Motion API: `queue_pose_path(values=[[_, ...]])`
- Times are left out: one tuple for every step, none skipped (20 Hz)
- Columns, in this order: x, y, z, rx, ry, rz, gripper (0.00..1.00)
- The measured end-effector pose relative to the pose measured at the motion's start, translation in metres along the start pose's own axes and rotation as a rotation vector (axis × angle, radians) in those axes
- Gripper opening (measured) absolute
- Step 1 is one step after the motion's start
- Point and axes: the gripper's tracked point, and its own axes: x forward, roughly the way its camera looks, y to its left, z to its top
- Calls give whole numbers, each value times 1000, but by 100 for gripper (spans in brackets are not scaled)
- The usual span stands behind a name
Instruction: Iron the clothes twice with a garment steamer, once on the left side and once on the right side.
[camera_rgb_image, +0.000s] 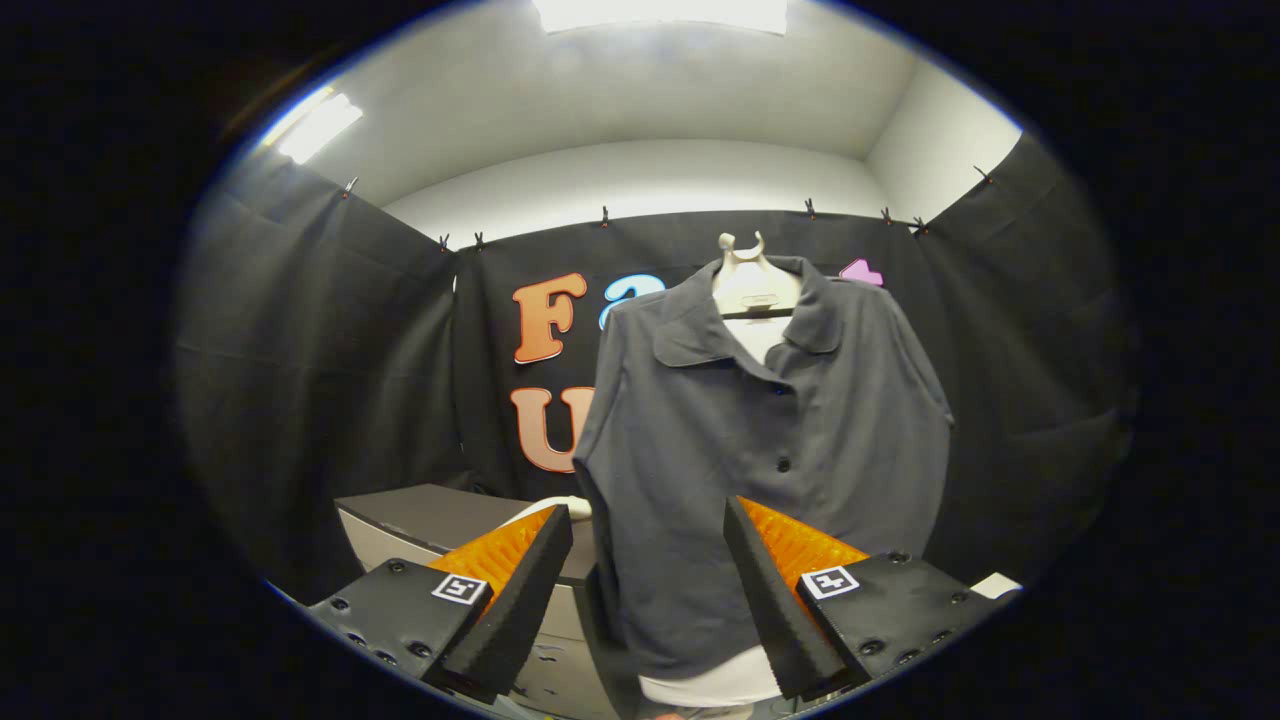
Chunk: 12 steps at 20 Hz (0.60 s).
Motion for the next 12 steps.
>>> queue_pose_path(values=[[13, 15, -1, 16, 12, 5, 98], [28, 29, -3, 28, 24, 7, 98], [43, 46, -4, 35, 36, 11, 98], [58, 62, -7, 35, 48, 19, 98], [72, 79, -11, 28, 63, 27, 99], [88, 94, -16, 18, 79, 31, 99], [106, 103, -20, 2, 95, 20, 99], [124, 112, -25, -8, 115, 11, 98], [143, 125, -31, -5, 136, 12, 98], [160, 140, -38, 9, 157, 22, 98], [180, 154, -47, 14, 169, 21, 98], [200, 162, -60, 3, 197, 4, 98]])
